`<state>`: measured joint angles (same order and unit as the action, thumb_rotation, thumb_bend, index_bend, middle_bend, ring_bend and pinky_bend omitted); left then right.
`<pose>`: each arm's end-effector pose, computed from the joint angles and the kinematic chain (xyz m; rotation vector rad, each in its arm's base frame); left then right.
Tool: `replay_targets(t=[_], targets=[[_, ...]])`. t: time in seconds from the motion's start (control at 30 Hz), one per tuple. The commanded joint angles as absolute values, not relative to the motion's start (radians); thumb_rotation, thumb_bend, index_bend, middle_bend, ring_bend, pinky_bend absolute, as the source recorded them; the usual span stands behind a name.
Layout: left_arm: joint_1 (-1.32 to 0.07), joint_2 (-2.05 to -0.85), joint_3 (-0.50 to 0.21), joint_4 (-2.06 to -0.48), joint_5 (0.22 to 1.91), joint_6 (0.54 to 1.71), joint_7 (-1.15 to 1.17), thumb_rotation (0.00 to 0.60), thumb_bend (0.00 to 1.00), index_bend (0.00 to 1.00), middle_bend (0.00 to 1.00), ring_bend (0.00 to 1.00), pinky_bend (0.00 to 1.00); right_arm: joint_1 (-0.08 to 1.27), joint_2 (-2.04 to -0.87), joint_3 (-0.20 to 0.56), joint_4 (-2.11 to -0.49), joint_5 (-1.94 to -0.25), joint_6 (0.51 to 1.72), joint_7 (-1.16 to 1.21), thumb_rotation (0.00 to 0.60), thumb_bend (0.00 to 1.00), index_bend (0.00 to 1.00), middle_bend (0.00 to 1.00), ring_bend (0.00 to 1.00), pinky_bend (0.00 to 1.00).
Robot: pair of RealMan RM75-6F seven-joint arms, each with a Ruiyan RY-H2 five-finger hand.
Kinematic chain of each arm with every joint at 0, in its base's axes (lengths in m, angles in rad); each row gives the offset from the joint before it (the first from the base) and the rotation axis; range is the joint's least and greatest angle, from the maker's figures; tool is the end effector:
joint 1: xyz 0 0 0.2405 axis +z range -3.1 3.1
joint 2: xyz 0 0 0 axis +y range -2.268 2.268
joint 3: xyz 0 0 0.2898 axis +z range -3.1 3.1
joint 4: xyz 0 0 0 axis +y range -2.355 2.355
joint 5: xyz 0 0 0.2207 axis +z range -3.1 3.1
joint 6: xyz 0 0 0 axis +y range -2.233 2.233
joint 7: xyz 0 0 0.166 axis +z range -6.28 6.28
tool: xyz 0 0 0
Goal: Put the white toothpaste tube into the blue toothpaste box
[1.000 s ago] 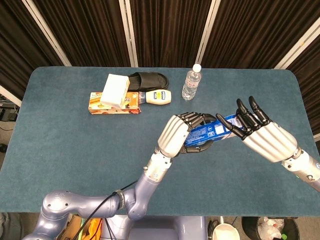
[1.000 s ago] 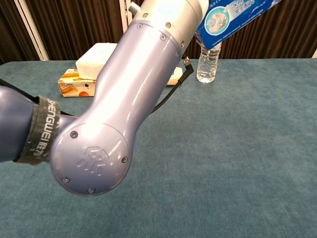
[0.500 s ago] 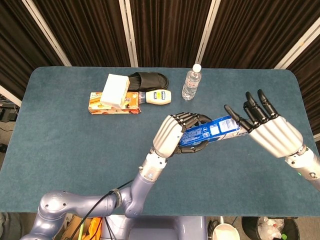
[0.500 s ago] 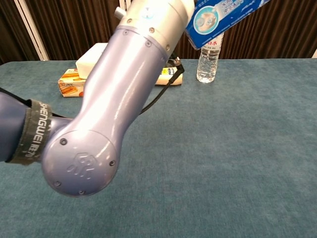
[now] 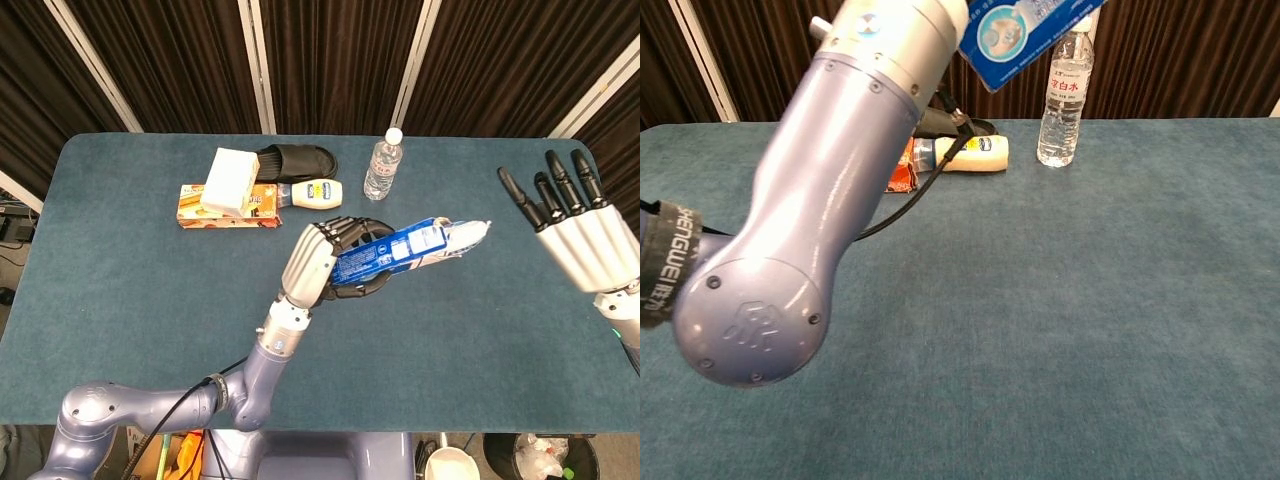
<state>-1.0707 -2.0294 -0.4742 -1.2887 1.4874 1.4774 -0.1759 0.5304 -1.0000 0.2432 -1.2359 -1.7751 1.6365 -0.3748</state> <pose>0.0855 0.3614 -0.0332 -1.3940 -0.9678 -2.2915 -0.2087 -0.3633 0.2792 1.4906 0.4462 0.8794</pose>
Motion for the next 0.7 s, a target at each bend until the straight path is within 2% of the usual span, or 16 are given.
replay_targets(t=[0.03, 0.23, 0.47, 0.6, 0.7], targets=[[-1.042, -2.012, -0.456, -1.31, 1.497, 1.499, -0.197, 0.6, 0.51, 0.33, 0.5, 0.5, 0.57, 0.515, -1.016, 0.252, -1.231, -1.739, 1.635, -0.363, 0.6, 0.32, 0.05, 0.45, 0.22, 0.27], [-0.979, -1.975, -0.423, -1.339, 1.54, 1.576, -0.255, 0.6, 0.51, 0.33, 0.49, 0.49, 0.57, 0.479, -1.071, 0.283, -1.272, -1.651, 1.682, -0.309, 0.6, 0.32, 0.05, 0.45, 0.22, 0.27], [-0.91, -1.96, -0.425, -1.38, 1.575, 1.695, -0.356, 0.6, 0.51, 0.32, 0.48, 0.48, 0.57, 0.459, -1.116, 0.285, -1.266, -1.63, 1.716, -0.283, 0.6, 0.32, 0.05, 0.45, 0.22, 0.27], [-0.902, -1.953, -0.427, -1.387, 1.63, 1.752, -0.387, 0.6, 0.47, 0.29, 0.43, 0.42, 0.52, 0.457, -1.125, 0.293, -1.262, -1.62, 1.724, -0.268, 0.6, 0.32, 0.05, 0.45, 0.22, 0.27], [-0.904, -1.949, -0.426, -1.371, 1.638, 1.748, -0.394, 0.6, 0.46, 0.27, 0.42, 0.41, 0.51, 0.456, -1.128, 0.298, -1.261, -1.613, 1.725, -0.26, 0.6, 0.32, 0.05, 0.45, 0.22, 0.27]])
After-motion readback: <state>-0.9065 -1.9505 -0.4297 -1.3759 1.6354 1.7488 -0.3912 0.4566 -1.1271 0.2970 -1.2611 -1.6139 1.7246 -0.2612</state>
